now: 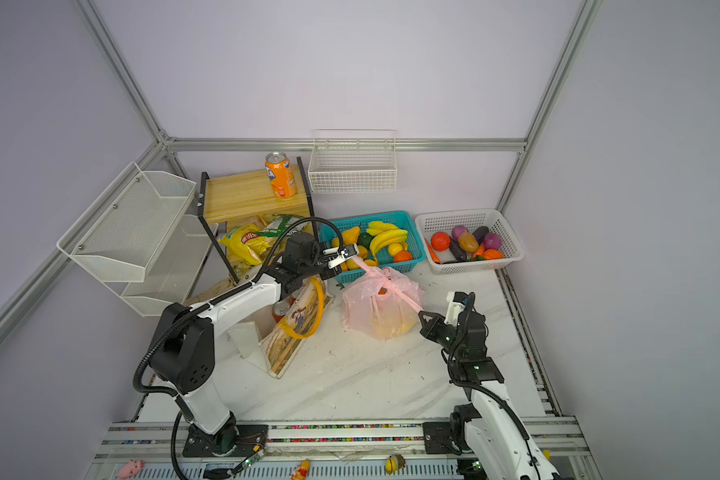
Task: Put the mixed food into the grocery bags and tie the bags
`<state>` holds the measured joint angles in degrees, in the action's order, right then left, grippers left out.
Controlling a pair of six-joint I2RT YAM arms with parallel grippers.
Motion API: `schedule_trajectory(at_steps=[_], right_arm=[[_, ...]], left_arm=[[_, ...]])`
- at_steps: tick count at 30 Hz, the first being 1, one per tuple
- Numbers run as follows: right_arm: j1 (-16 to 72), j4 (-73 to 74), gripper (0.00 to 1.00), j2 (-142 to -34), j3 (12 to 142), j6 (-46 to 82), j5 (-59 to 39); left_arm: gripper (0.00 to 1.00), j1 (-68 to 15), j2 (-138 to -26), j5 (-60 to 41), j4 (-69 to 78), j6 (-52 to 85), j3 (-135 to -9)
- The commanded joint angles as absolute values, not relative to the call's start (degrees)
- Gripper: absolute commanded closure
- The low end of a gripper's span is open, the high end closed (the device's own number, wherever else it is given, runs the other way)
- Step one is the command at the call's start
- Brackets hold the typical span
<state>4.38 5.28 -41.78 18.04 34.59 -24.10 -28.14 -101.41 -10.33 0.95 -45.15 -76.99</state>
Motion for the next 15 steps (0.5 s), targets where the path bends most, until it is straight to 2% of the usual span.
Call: schedule_trajectory(at_steps=[1, 8, 15], right_arm=[[2.81, 1.43, 1.0, -40.51, 16.51, 37.35, -14.88], [2.64, 1.71, 1.0, -42.5, 15.78, 38.5, -11.78], [2.46, 2.18, 1.0, -42.97, 14.59, 39.81, -6.81]], left_arm=[[1.0, -24.17, -101.06, -1.89, 5.01, -46.38, -79.43], [1.0, -23.4, -101.86, -0.01, 5.27, -46.54, -79.7], [1.0, -21.84, -102.09, -3.73, 4.42, -46.45, -77.87]])
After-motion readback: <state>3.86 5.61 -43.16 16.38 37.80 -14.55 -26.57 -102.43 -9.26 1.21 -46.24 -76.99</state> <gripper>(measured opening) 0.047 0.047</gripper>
